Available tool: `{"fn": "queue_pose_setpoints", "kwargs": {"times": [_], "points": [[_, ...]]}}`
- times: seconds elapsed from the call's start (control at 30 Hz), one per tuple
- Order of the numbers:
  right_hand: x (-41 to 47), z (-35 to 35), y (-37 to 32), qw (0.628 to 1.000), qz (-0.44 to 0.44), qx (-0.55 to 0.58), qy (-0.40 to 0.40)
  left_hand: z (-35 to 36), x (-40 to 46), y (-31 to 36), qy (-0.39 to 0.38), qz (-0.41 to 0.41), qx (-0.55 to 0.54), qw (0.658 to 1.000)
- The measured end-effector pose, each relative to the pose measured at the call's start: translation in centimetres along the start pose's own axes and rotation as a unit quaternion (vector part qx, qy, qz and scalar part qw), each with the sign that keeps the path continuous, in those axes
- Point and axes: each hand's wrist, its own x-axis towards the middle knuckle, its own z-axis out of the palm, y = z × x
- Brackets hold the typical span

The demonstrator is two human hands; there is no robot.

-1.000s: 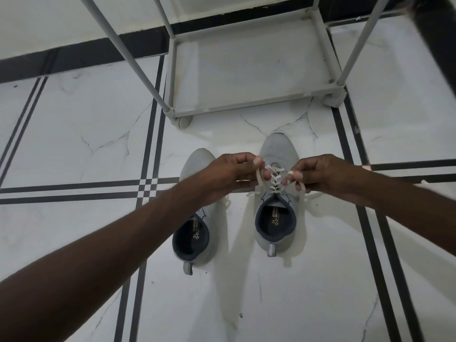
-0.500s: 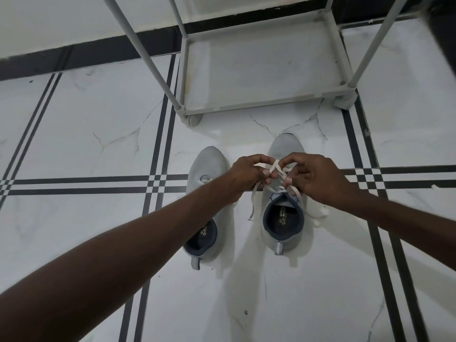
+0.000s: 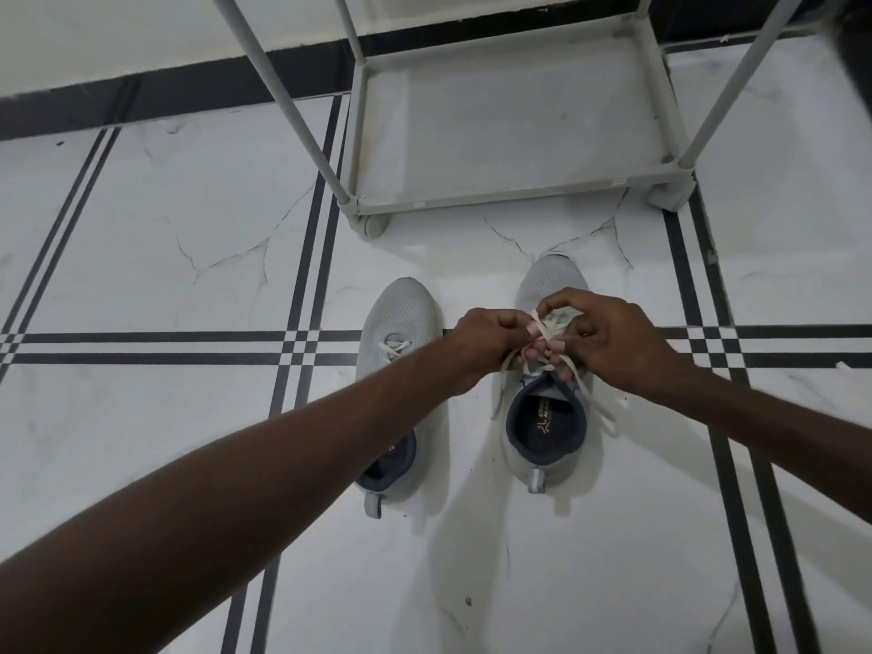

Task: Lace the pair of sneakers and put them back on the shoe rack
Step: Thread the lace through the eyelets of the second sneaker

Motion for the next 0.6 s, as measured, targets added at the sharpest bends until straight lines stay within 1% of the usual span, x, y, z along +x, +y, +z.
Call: {"fn": "queue_pose_setpoints", "kwargs": {"times": [0.1, 0.13, 0.17, 0.23, 0.3, 0.4, 0.5, 0.57, 0.6], "points": [[0.3, -0.3, 0.4, 1.0, 0.006, 0.016, -0.021, 0.0, -0.3, 0.3, -0.057, -0.026, -0.052, 0.997], [0.4, -0.3, 0.6, 0.999, 0.008, 0.023, -0.03, 0.1, -0.5, 0.4, -0.068, -0.029, -0.048, 0.996], [0.4, -0.4, 0.8, 0.999, 0.012, 0.032, -0.041, 0.3, -0.5, 0.5, -0.067, -0.027, -0.031, 0.997], [0.3, -0.2, 1.0, 0.996, 0.023, 0.052, -0.065, 0.8, -0.5, 0.5, -0.041, -0.016, 0.01, 0.999], [0.2, -0.1, 1.3, 0.994, 0.045, 0.074, -0.07, 1.1, -0.4, 0.3, -0.028, -0.006, 0.028, 0.999], [0.5, -0.8, 2.2, 0.983, 0.092, 0.14, -0.075, 0.7, -0.5, 0.2, -0.041, 0.005, 0.027, 0.999], [0.9, -1.3, 3.0, 0.977, 0.101, 0.157, -0.1, 0.2, -0.9, 0.4, -0.07, 0.003, 0.025, 0.997], [1.0, -1.2, 3.3, 0.974, 0.106, 0.172, -0.104, 0.2, -1.1, 0.7, -0.068, 0.024, 0.076, 0.995], [1.0, -1.2, 3.4, 0.972, 0.109, 0.18, -0.107, 0.2, -1.2, 0.9, -0.054, 0.047, 0.126, 0.989]]}}
